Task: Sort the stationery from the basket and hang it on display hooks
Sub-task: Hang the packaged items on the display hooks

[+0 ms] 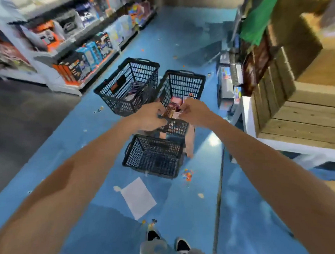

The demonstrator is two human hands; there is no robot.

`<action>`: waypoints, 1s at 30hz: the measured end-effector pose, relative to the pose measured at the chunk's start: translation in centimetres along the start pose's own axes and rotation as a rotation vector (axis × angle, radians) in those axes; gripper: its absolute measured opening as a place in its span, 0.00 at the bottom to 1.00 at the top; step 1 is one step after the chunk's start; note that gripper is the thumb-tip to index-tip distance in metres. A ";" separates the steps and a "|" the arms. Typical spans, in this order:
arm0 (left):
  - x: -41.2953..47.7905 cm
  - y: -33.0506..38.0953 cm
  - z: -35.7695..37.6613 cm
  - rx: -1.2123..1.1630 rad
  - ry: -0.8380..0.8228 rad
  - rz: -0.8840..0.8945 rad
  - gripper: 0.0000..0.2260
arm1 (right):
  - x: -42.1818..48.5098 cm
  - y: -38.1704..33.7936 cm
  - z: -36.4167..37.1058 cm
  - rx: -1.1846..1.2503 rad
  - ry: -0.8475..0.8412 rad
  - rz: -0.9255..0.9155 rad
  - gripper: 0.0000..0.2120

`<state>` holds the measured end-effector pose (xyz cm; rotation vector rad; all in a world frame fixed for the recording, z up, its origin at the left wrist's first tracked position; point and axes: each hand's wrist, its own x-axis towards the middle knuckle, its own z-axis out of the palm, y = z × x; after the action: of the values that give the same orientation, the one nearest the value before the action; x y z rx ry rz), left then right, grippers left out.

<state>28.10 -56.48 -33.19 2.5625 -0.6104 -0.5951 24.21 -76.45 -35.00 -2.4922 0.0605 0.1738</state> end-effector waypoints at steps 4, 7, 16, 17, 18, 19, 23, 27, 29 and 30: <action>6.1 0.3 -0.7 0.027 -0.086 0.052 0.26 | 3.8 3.0 -1.4 0.108 0.096 0.172 0.08; 9.7 -1.1 -2.0 0.034 -0.118 0.044 0.28 | 7.3 3.5 -1.5 0.268 0.130 0.255 0.12; 20.5 -5.1 -5.7 0.046 -0.186 0.000 0.21 | 18.0 4.6 0.0 0.433 0.129 0.405 0.06; 21.9 -5.6 -5.8 0.034 -0.194 -0.012 0.24 | 19.4 5.1 0.0 0.451 0.106 0.424 0.07; 23.5 -6.2 -5.8 0.023 -0.206 -0.032 0.26 | 20.9 5.6 0.1 0.472 0.083 0.434 0.07; 25.0 -6.9 -5.9 0.010 -0.209 -0.045 0.29 | 22.5 6.1 0.3 0.488 0.060 0.447 0.07; 30.5 -9.1 -7.3 0.014 -0.184 -0.128 0.28 | 30.1 7.3 0.5 0.519 -0.016 0.420 0.08; 34.5 -11.4 -9.8 -0.065 -0.060 -0.191 0.18 | 36.5 6.5 0.3 0.559 -0.106 0.367 0.09; 35.9 -12.9 -11.7 -0.106 0.003 -0.208 0.19 | 39.6 5.4 0.4 0.583 -0.140 0.335 0.08; 36.5 -13.5 -12.9 -0.110 0.027 -0.220 0.20 | 41.4 4.8 0.6 0.600 -0.153 0.311 0.07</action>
<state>68.26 -59.96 -40.50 2.5464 -0.2802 -0.6457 64.69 -80.06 -44.10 -1.8532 0.3801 0.4096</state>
